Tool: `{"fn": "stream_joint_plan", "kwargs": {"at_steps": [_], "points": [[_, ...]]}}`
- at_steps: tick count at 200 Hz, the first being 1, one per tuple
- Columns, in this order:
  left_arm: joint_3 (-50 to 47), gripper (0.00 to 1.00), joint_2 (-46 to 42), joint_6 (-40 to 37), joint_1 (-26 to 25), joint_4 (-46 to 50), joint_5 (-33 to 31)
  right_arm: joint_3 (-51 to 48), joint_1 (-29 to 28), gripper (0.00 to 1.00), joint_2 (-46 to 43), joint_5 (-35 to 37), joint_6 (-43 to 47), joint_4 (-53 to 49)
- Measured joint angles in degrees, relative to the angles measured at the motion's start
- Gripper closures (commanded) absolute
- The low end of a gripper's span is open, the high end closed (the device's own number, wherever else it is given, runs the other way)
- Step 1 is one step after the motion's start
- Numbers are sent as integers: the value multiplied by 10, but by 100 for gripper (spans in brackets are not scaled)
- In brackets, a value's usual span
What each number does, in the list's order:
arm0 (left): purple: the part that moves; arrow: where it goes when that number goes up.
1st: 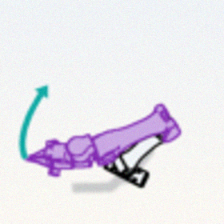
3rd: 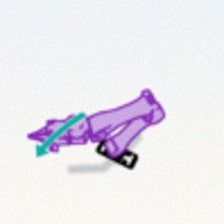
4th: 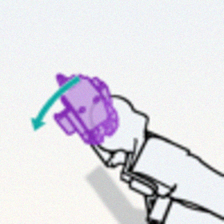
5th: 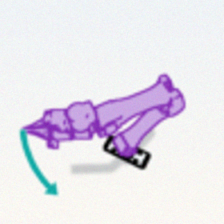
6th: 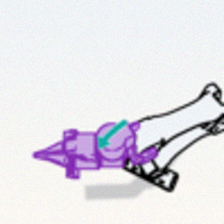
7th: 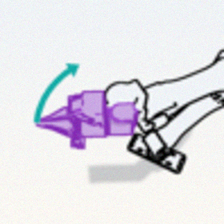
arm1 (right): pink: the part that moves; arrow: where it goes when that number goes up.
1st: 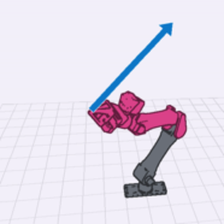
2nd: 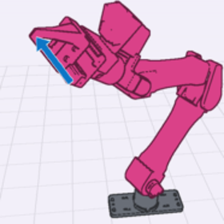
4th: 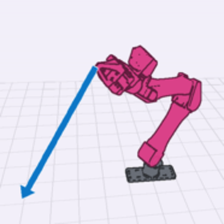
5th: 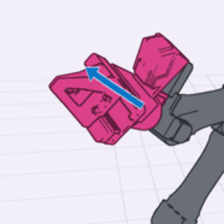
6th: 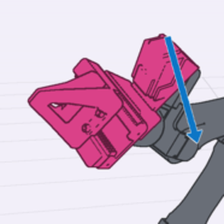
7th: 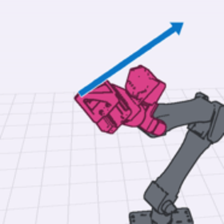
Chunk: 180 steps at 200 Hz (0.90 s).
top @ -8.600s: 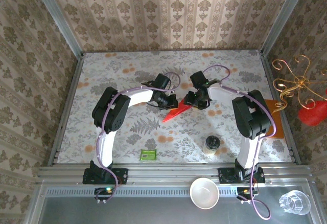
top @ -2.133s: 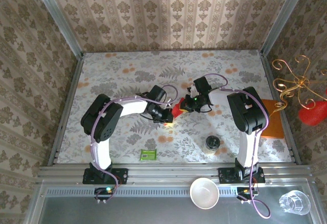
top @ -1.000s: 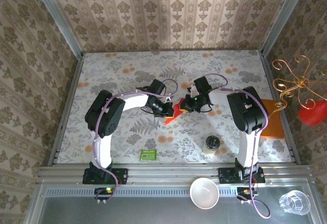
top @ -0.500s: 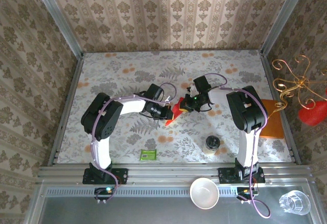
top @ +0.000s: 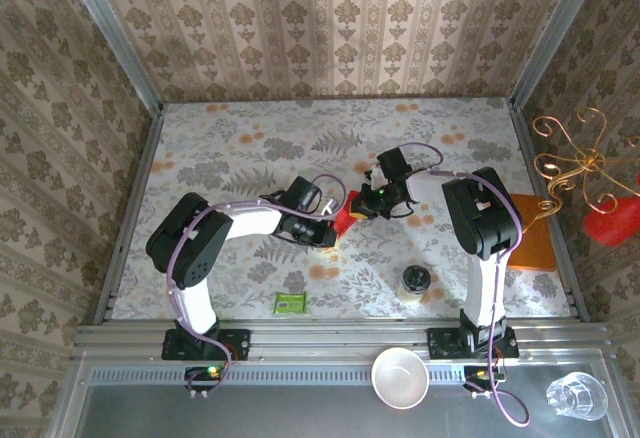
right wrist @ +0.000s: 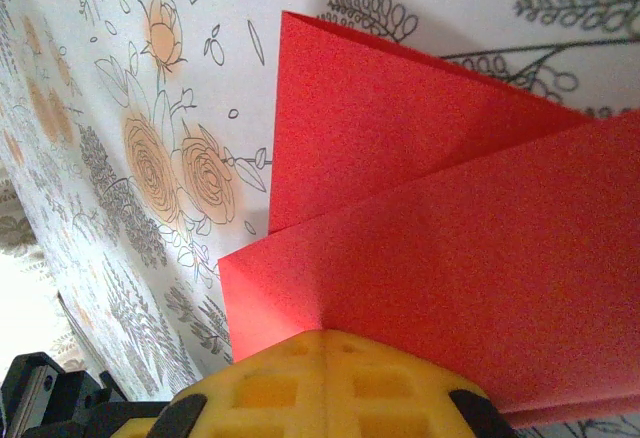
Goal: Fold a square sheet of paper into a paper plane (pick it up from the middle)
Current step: Fold the wing for the fifth time at the center of the table.
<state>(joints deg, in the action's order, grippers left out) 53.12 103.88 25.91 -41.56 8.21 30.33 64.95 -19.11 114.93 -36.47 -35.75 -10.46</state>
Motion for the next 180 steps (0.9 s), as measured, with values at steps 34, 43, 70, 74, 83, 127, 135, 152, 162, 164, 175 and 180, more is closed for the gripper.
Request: {"fn": "stream_joint_plan", "kwargs": {"at_steps": [34, 43, 70, 74, 83, 127, 135, 152, 162, 164, 175, 180], "points": [[-15, 100, -17, 4, -8, 1, -17, 0, 0, 96, 0, 0, 0, 0], [-21, 100, -24, 6, -10, 6, -19, 0, 0, 96, 0, 0, 0, 0], [-31, 100, -47, 15, -12, 58, -18, 0, 0, 94, -1, 0, 0, 1], [-31, 100, -51, 15, -12, 69, -19, 0, 0, 93, -2, 0, 0, 1], [-32, 100, -61, 17, -11, 98, -19, 0, 0, 91, -3, 2, 0, 0], [-26, 92, -152, 33, 46, 151, -21, 10, 0, 67, -43, 43, 1, -56], [-23, 89, -171, 37, 64, 151, -25, 16, -2, 61, -59, 52, 4, -71], [-22, 79, -207, 45, 98, 148, -38, 35, -6, 52, -93, 78, 3, -101], [-22, 71, -222, 52, 116, 145, -47, 49, -10, 48, -112, 102, -2, -121], [-22, 69, -225, 56, 120, 145, -49, 51, -10, 47, -115, 105, -1, -123], [-22, 62, -236, 61, 141, 143, -61, 65, -17, 43, -131, 139, -8, -149], [-23, 58, -240, 63, 150, 143, -64, 69, -21, 40, -136, 151, -11, -158]]}}
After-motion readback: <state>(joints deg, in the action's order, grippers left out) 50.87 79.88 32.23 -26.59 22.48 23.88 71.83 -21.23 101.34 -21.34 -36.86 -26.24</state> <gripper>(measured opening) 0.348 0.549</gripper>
